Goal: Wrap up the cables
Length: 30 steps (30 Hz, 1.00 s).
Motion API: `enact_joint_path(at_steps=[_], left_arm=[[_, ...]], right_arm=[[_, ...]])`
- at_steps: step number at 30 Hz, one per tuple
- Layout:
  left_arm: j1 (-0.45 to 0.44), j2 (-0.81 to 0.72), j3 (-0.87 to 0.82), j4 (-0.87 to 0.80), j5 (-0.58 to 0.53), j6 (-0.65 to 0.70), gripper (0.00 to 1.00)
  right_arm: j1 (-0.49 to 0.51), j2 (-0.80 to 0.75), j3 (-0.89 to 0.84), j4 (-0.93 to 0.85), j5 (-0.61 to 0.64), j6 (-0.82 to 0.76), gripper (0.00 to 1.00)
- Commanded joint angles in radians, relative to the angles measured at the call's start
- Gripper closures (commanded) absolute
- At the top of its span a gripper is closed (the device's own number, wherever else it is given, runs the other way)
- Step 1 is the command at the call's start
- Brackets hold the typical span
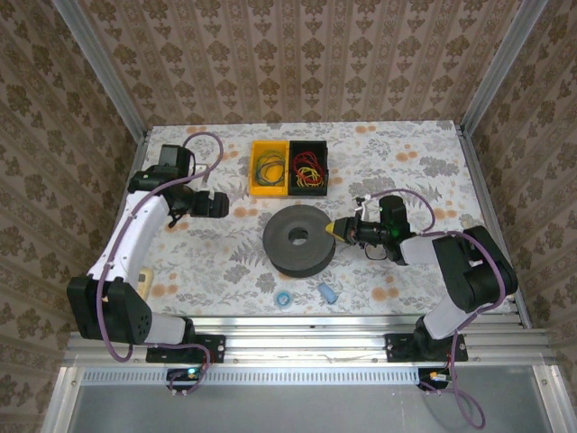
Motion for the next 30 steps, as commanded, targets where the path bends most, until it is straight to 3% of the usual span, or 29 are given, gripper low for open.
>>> enact_joint_path(at_steps=[1,7,14,15,19,21,30], left_arm=[[-0.006,0.005,0.018,-0.013,0.011,0.016,0.00],[-0.012,0.014,0.023,-0.007,0.010,0.017,0.00],[-0.014,0.025,0.024,-0.005,0.010,0.022,0.00],[-0.014,0.025,0.023,-0.004,0.009,0.022,0.00],[-0.013,0.026,0.023,-0.002,0.009,0.022,0.00],[-0.016,0.028,0.023,0.000,0.009,0.023,0.00],[-0.017,0.025,0.029,-0.001,0.002,0.036,0.00]], right_arm=[[-0.014,0.026,0.002,-0.060,0.102,-0.080,1.00],[-0.027,0.039,0.024,-0.109,0.114,-0.120,0.89],[-0.050,0.032,0.070,-0.187,0.137,-0.171,0.87],[-0.053,0.030,0.081,-0.203,0.133,-0.180,0.82],[-0.058,-0.003,0.110,-0.311,0.146,-0.233,0.47],[-0.061,-0.029,0.124,-0.377,0.163,-0.259,0.35],[-0.079,-0.188,0.335,-0.835,0.357,-0.519,0.02]])
